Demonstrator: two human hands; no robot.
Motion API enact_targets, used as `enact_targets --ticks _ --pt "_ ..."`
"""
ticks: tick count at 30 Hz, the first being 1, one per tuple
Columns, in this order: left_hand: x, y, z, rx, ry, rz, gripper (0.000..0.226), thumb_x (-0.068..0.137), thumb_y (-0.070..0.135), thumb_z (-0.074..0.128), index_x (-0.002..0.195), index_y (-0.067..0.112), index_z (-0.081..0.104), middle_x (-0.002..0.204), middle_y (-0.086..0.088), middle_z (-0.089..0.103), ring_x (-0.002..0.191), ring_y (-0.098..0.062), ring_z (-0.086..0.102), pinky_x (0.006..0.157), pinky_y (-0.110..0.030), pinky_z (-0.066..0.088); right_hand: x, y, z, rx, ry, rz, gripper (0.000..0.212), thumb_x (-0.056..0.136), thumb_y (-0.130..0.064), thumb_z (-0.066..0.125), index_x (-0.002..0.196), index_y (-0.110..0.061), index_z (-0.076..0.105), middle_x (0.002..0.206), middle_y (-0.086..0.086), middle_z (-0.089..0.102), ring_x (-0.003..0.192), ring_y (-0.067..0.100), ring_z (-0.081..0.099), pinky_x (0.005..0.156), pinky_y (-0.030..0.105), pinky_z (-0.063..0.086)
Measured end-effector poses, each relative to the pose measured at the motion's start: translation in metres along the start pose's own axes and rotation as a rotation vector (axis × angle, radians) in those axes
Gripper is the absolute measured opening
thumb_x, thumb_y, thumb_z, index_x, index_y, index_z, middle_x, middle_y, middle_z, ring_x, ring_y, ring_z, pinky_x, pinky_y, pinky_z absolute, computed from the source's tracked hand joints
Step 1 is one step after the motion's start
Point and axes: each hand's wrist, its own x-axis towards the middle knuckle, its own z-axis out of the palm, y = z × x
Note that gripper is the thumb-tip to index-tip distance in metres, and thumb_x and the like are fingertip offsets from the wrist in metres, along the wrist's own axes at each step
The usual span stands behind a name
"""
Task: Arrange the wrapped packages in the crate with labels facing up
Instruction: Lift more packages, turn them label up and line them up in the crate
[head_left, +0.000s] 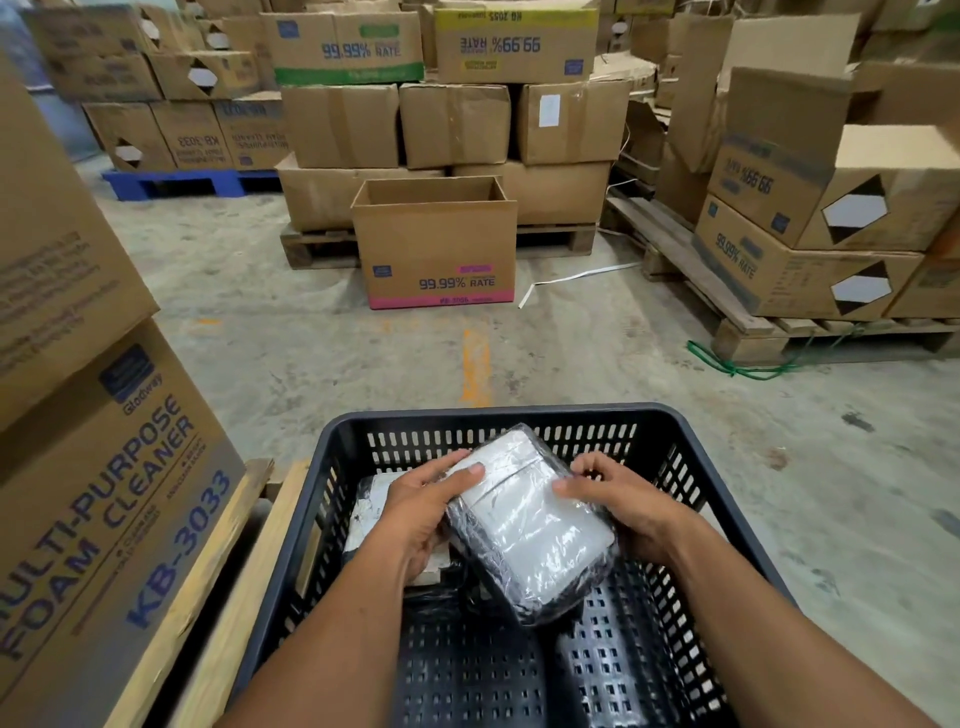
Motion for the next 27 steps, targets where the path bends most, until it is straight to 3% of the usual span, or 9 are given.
enact_targets --ticks 3,4,6,8,11,13,17,20,27 --pt "0.000 0.003 0.008 0.030 0.082 0.063 0.041 0.075 0.033 0.090 0.113 0.021 0.079 0.107 -0.013 0.081 0.090 -0.028 0.077 0.068 -0.037 0.064 0.004 0.003 0.006 0.006 0.000 0.000 0.074 0.060 -0.036 0.097 0.121 -0.034 0.055 0.104 0.017 0.081 0.086 0.039 0.078 0.073 0.046 0.063" --pt "0.001 0.003 0.011 0.058 0.152 0.097 0.039 0.083 0.040 0.084 0.116 0.021 0.077 0.113 -0.011 0.079 0.094 -0.026 0.074 0.069 -0.035 0.060 0.006 0.005 0.010 0.058 0.031 -0.027 0.074 0.062 -0.033 0.097 0.124 -0.034 0.056 0.100 0.016 0.082 0.081 0.038 0.078 0.067 0.043 0.064" --pt "0.004 0.000 0.008 0.277 0.320 0.194 0.044 0.092 0.050 0.070 0.126 0.023 0.071 0.130 -0.005 0.070 0.112 -0.023 0.067 0.083 -0.035 0.054 0.009 0.011 0.015 0.110 0.128 -0.090 0.073 0.065 -0.026 0.096 0.126 -0.032 0.058 0.103 0.016 0.080 0.080 0.036 0.080 0.064 0.043 0.065" --pt "0.005 -0.007 -0.005 0.702 0.441 0.254 0.053 0.097 0.052 0.060 0.144 0.028 0.057 0.153 -0.004 0.052 0.139 -0.028 0.049 0.107 -0.045 0.045 0.011 0.016 0.018 0.087 0.215 -0.123 0.071 0.070 -0.019 0.093 0.129 -0.030 0.055 0.110 0.016 0.074 0.078 0.033 0.080 0.063 0.044 0.065" --pt "0.007 -0.024 -0.028 1.188 0.341 0.144 0.070 0.101 0.056 0.048 0.163 0.034 0.026 0.175 -0.003 0.014 0.161 -0.031 0.006 0.129 -0.050 0.010 0.016 0.030 0.023 0.076 0.292 -0.109 0.072 0.074 -0.014 0.090 0.134 -0.028 0.051 0.119 0.016 0.067 0.075 0.030 0.080 0.062 0.045 0.066" --pt "0.010 -0.040 -0.037 1.335 0.199 0.042 0.077 0.103 0.061 0.038 0.167 0.033 0.005 0.176 -0.004 -0.015 0.160 -0.032 -0.019 0.128 -0.050 -0.008 0.020 0.042 0.031 0.067 0.342 -0.085 0.070 0.078 -0.015 0.087 0.135 -0.029 0.049 0.133 0.017 0.061 0.094 0.039 0.077 0.083 0.059 0.063" --pt "0.015 -0.059 -0.040 1.431 0.143 0.024 0.077 0.103 0.065 0.019 0.163 0.037 -0.019 0.166 -0.005 -0.041 0.150 -0.033 -0.041 0.124 -0.053 -0.022 0.031 0.060 0.052 0.067 0.403 -0.044 0.061 0.088 -0.023 0.078 0.137 -0.030 0.043 0.148 0.017 0.049 0.124 0.038 0.059 0.111 0.060 0.045" --pt "0.019 -0.064 -0.041 1.458 0.154 0.032 0.076 0.102 0.067 0.016 0.161 0.039 -0.023 0.163 -0.004 -0.044 0.149 -0.033 -0.043 0.122 -0.053 -0.024 0.036 0.063 0.059 0.012 0.394 -0.023 0.059 0.093 -0.029 0.072 0.142 -0.033 0.037 0.153 0.016 0.038 0.126 0.040 0.057 0.109 0.060 0.048" --pt "0.024 -0.059 -0.042 1.456 0.106 -0.003 0.073 0.102 0.067 0.020 0.160 0.046 -0.019 0.165 -0.005 -0.041 0.149 -0.035 -0.043 0.119 -0.055 -0.026 0.036 0.063 0.056 -0.125 0.299 -0.012 0.073 0.100 -0.039 0.060 0.157 -0.036 0.015 0.162 0.017 0.041 0.136 0.045 0.052 0.114 0.065 0.040"
